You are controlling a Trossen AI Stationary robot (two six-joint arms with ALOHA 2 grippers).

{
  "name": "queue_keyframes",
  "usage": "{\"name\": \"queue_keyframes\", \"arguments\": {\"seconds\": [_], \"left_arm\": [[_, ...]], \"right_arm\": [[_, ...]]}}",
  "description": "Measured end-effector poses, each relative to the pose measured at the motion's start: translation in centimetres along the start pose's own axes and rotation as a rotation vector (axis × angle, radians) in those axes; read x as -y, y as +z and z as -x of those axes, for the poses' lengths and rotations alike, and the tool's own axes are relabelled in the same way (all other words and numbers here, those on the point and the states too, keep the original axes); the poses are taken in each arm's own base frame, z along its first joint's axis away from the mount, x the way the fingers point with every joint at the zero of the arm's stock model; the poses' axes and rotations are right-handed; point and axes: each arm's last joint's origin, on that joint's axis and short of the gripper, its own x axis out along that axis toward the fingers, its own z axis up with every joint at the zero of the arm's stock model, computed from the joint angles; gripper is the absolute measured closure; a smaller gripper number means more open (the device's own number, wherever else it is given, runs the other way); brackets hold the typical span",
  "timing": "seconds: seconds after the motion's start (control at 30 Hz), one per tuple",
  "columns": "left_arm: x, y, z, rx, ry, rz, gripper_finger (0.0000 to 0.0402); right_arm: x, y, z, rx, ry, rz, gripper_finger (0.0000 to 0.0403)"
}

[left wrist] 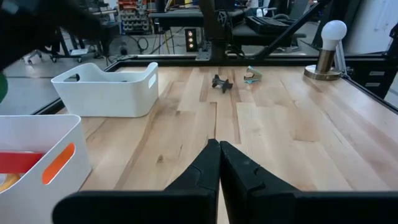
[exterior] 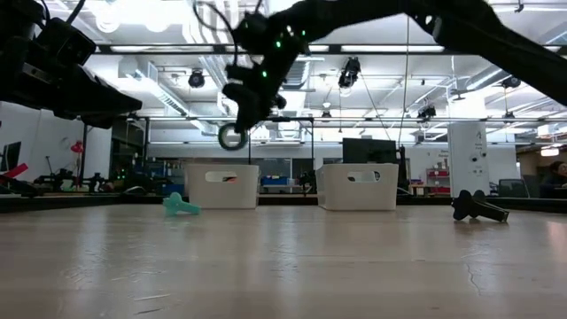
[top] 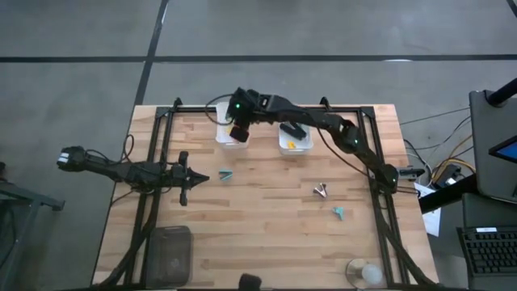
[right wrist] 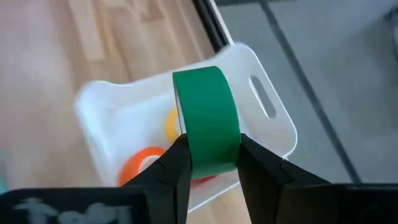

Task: Pick and place Stapler, Stapler remover, tape
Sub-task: Put the green tape into the left white bin, then put the right blue staple remover into the black bin

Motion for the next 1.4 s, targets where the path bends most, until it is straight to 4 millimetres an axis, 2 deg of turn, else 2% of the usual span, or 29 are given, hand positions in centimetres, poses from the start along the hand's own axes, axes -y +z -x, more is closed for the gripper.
{"name": "queue_keyframes", "arguments": {"seconds": [0.13, 0.27, 0.5, 0.6, 0.77, 0.93, 1.03, 1.1, 1.2, 1.3, 1.4], "left_arm": [[0.0, 0.0, 0.0, -0.001, 0.001, 0.0, 0.039], [0.0, 0.0, 0.0, -0.001, 0.0, 0.0, 0.039], [0.0, 0.0, 0.0, 0.0, 0.0, 0.0, 0.039], [0.0, 0.0, 0.0, 0.0, 0.001, 0.0, 0.039], [0.0, 0.0, 0.0, 0.0, 0.0, 0.0, 0.039], [0.0, 0.0, 0.0, 0.001, 0.0, 0.0, 0.039], [0.0, 0.0, 0.0, 0.0, 0.001, 0.0, 0.039], [0.0, 0.0, 0.0, 0.001, 0.0, 0.0, 0.039], [0.0, 0.0, 0.0, 0.002, 0.001, 0.001, 0.039], [0.0, 0.0, 0.0, 0.0, 0.0, 0.0, 0.039], [0.0, 0.0, 0.0, -0.005, 0.0, -0.002, 0.039]], "right_arm": [[1.4, -0.8, -1.7, -0.03, 0.108, -0.046, 0.0284], [1.4, -1.2, -2.5, -0.043, 0.138, -0.057, 0.0267], [1.5, -1.4, -2.6, -0.063, 0.138, -0.042, 0.0226], [1.3, -1.7, -2.0, -0.11, 0.147, -0.018, 0.0201], [-0.2, -2.6, 1.1, -0.271, 0.186, 0.029, 0.0179], [-4.0, -4.0, 4.3, -0.471, 0.24, 0.112, 0.0183], [-5.9, -5.0, 7.5, -0.615, 0.257, 0.169, 0.0191], [-7.3, -5.1, 9.0, -0.604, 0.257, 0.171, 0.0196], [-9.2, -6.0, 12.6, -0.603, 0.295, 0.205, 0.0204], [-10.2, -7.0, 16.3, -0.57, 0.256, 0.223, 0.0209], [-11.0, -8.4, 18.7, -0.518, 0.221, 0.203, 0.0211]]}}
